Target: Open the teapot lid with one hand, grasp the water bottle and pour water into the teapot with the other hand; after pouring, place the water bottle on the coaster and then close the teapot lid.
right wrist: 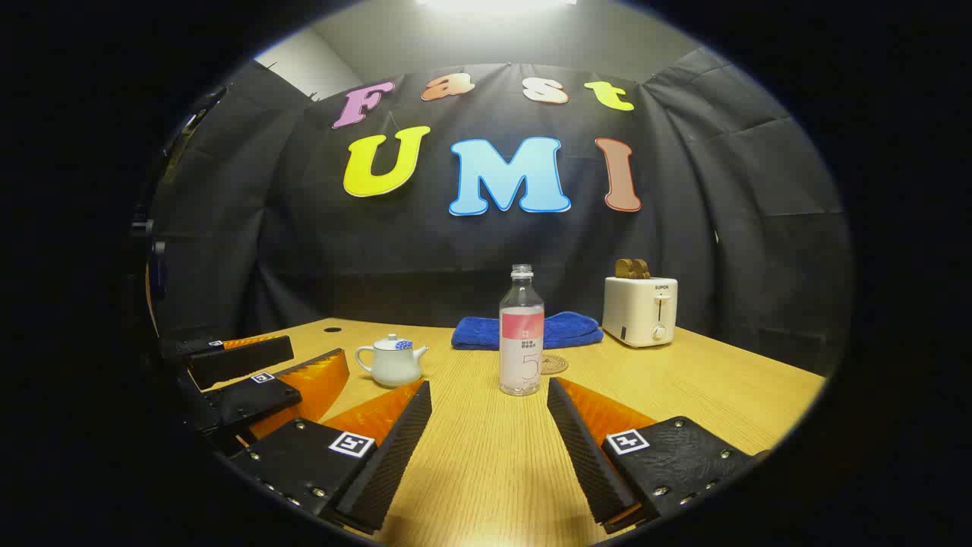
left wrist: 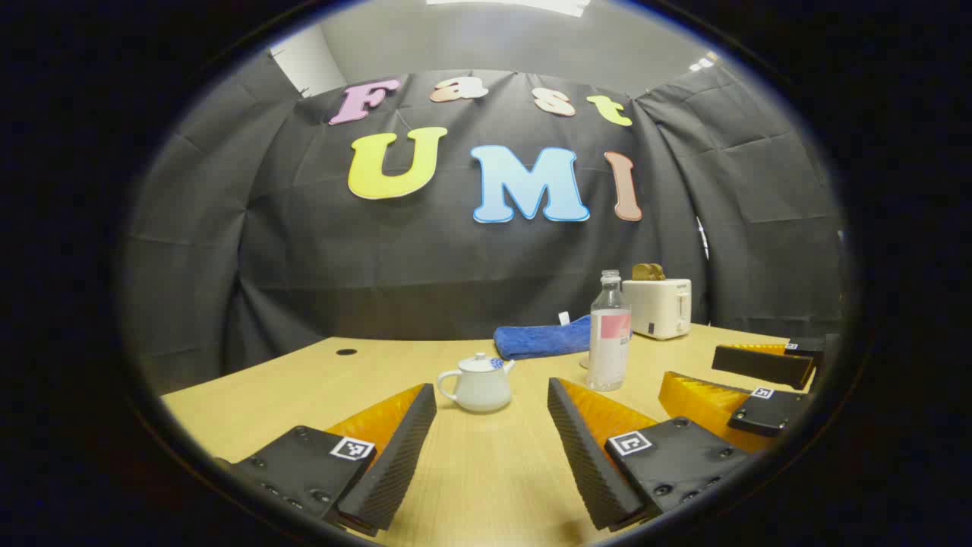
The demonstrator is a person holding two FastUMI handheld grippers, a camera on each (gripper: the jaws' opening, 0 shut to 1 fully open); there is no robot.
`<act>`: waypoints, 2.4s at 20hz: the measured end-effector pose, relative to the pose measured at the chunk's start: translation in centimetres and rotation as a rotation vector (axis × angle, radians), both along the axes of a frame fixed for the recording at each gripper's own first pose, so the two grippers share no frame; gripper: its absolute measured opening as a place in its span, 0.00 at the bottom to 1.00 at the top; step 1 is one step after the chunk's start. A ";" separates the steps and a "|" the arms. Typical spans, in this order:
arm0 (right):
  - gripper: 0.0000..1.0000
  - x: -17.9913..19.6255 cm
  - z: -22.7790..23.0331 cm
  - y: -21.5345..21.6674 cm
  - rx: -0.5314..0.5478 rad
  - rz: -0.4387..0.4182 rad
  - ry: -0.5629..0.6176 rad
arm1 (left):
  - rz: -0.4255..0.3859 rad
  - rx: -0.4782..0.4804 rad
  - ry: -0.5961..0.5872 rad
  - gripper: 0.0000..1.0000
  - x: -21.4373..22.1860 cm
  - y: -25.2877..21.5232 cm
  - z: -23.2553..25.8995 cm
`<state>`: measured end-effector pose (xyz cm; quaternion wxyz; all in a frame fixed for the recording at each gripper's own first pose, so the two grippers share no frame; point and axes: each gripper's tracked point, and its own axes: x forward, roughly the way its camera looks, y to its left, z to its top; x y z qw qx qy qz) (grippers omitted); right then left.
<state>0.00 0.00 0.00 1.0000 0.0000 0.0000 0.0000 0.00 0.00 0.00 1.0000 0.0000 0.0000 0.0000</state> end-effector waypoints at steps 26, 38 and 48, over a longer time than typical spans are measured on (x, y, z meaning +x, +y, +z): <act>0.95 0.1 0.1 1.0 0.000 0.042 0.002 | -0.001 0.000 0.002 1.00 -0.1 0.0 0.1; 0.95 1.7 0.1 0.5 -0.010 0.010 0.002 | -0.024 0.007 -0.001 1.00 1.7 0.0 0.1; 0.95 9.4 3.4 -1.2 -0.047 -0.039 0.006 | -0.060 -0.072 0.070 1.00 9.8 2.6 -0.1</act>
